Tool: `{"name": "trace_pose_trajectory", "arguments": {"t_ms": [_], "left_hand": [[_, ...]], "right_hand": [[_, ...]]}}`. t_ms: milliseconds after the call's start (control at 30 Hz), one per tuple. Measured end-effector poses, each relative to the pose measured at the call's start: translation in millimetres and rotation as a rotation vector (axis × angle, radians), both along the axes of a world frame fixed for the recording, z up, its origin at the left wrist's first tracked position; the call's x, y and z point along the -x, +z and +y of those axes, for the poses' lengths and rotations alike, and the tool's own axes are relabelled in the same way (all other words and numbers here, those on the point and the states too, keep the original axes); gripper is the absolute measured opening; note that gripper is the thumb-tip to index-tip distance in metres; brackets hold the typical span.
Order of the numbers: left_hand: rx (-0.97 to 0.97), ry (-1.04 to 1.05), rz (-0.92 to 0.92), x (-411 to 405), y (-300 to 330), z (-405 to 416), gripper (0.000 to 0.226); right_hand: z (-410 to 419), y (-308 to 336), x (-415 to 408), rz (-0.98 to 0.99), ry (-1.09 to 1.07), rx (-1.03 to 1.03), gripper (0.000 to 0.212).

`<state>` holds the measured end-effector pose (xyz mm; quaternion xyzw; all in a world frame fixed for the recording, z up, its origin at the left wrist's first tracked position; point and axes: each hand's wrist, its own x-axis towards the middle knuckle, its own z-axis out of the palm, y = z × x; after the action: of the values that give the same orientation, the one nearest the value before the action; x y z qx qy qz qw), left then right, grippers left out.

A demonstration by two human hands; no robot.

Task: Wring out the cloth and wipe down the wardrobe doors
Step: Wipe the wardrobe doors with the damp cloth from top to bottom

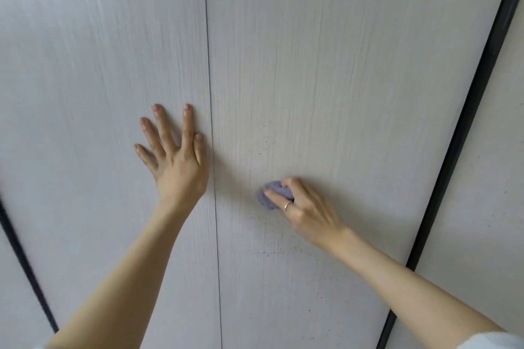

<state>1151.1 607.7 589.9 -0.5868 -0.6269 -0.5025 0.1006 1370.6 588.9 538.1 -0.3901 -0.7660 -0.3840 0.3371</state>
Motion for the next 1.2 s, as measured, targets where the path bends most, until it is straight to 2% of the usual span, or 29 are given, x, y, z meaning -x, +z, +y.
{"name": "trace_pose_trajectory", "arguments": {"t_ms": [67, 133, 200, 267, 300, 367, 400, 433, 467, 533, 633, 667, 733, 800, 867, 967, 1000, 1067, 1100, 1200], "left_hand": [[-0.004, -0.006, 0.009, 2.1, -2.1, 0.2, 0.052], [-0.005, -0.012, 0.005, 2.3, -3.4, 1.6, 0.052], [0.0, -0.004, 0.003, 2.9, -5.4, 2.9, 0.052], [-0.002, -0.001, 0.015, 3.0, -7.9, 4.2, 0.052], [-0.008, -0.001, 0.019, 4.7, -8.7, 4.9, 0.051], [-0.017, -0.005, 0.029, 5.8, -9.9, 6.7, 0.05], [-0.017, -0.003, 0.037, 7.7, -11.2, 7.0, 0.049], [-0.018, -0.003, 0.047, 8.9, -12.6, 7.7, 0.049], [-0.021, -0.001, 0.059, 10.8, -13.7, 9.0, 0.049], [-0.022, 0.0, 0.077, 12.8, -15.4, 10.6, 0.049], [-0.022, 0.008, 0.088, 13.8, -17.9, 12.5, 0.049], [-0.026, 0.008, 0.088, 14.1, -19.1, 12.7, 0.048], [-0.035, 0.013, 0.081, 14.8, -21.3, 13.1, 0.048], [-0.016, 0.015, 0.051, 14.0, -23.7, 12.7, 0.047], [0.016, 0.009, 0.007, 11.5, -27.4, 11.3, 0.047], [0.044, 0.004, -0.008, 12.2, -37.6, 7.9, 0.048], [0.053, 0.003, -0.006, 13.2, -43.0, 6.5, 0.049], [0.072, 0.005, -0.015, 14.0, -48.3, 5.5, 0.05], [0.081, 0.007, -0.024, 13.5, -49.7, 5.0, 0.05], [0.101, 0.008, -0.031, 12.3, -57.1, 4.1, 0.049]], "right_hand": [[2.0, 39.5, 5.0, 0.175, 0.091, 0.0, 0.038], [6.3, 86.8, 10.4, 0.364, 0.118, -0.085, 0.044], [9.0, 112.0, 20.7, 0.537, 0.14, -0.105, 0.039], [14.0, 92.5, 32.3, 0.509, 0.169, 0.025, 0.016], [14.4, 70.2, 41.5, 0.388, 0.153, 0.041, 0.001], [11.0, 25.8, 48.8, 0.154, 0.183, 0.132, 0.015], [9.3, 10.7, 49.5, 0.021, 0.112, 0.158, 0.019], [12.7, 3.2, 45.0, -0.115, 0.05, 0.117, 0.028], [12.3, 7.7, 42.6, -0.169, 0.022, 0.064, 0.032], [5.8, 47.3, 45.4, -0.068, 0.172, 0.153, 0.024], [16.6, 118.3, 52.9, 0.19, 0.131, 0.007, 0.027], [16.7, 138.4, 58.8, 0.302, 0.127, -0.1, 0.032], [20.4, 147.8, 72.1, 0.39, 0.175, -0.171, 0.037], [27.2, 113.1, 82.4, 0.27, 0.231, -0.208, 0.033], [30.0, 53.9, 80.2, 0.025, 0.307, -0.155, 0.027], [23.8, -17.4, 62.5, -0.355, 0.246, -0.056, 0.029], [21.0, -22.9, 58.1, -0.4, 0.253, -0.048, 0.028], [21.3, 0.9, 60.0, -0.354, 0.302, -0.046, 0.022], [23.5, 22.7, 64.3, -0.263, 0.322, -0.076, 0.022], [26.7, 90.4, 78.6, 0.161, 0.268, -0.194, 0.035]]}}
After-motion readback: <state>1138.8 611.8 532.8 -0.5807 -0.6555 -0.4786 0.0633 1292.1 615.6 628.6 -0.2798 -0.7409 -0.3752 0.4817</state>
